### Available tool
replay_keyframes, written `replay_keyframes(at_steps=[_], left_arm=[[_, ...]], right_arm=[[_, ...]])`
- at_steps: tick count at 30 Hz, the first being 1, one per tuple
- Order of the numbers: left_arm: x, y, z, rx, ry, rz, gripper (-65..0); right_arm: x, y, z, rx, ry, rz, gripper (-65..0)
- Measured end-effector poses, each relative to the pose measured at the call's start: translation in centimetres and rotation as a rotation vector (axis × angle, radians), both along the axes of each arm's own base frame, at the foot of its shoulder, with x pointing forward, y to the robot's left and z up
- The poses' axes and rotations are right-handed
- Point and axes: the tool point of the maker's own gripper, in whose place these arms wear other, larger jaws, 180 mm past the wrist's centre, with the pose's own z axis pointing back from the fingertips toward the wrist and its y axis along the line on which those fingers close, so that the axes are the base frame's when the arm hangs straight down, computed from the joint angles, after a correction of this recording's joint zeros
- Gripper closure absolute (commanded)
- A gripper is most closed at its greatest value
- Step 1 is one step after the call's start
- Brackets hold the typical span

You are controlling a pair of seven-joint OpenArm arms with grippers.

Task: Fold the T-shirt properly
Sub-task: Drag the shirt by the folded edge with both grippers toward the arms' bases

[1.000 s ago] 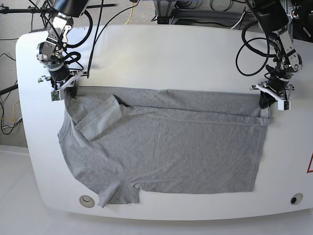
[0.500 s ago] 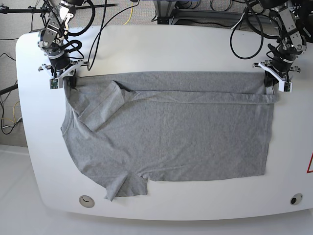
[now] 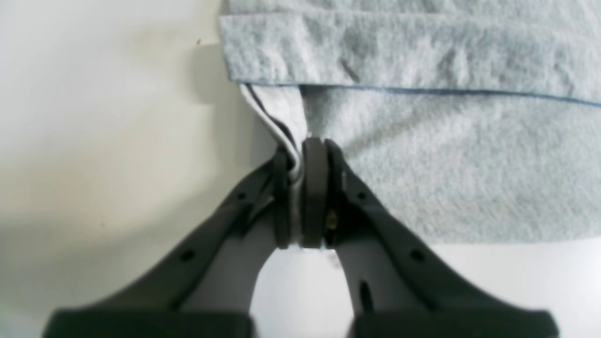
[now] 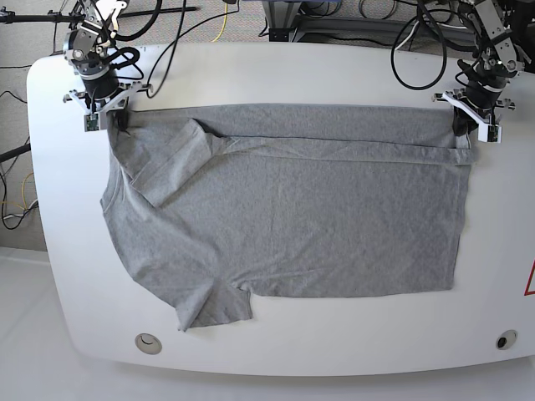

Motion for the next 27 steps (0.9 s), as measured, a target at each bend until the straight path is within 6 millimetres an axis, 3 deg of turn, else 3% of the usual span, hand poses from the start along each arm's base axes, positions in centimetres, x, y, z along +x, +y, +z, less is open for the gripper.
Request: replay_keyframes(at_steps=[11, 27], left_arm=[[-1.7, 0.9, -0.1, -0.007, 0.006, 0.033, -0.6], [-4.3, 2.7, -0.1, -0.005, 0.008, 0.128, -0.6]], right_arm=[[-2.5, 0.1, 0.2, -0.026, 0.038, 0.013, -5.3], [-3.1, 1.0, 0.1, -0.001, 0.041, 0.044, -5.2]])
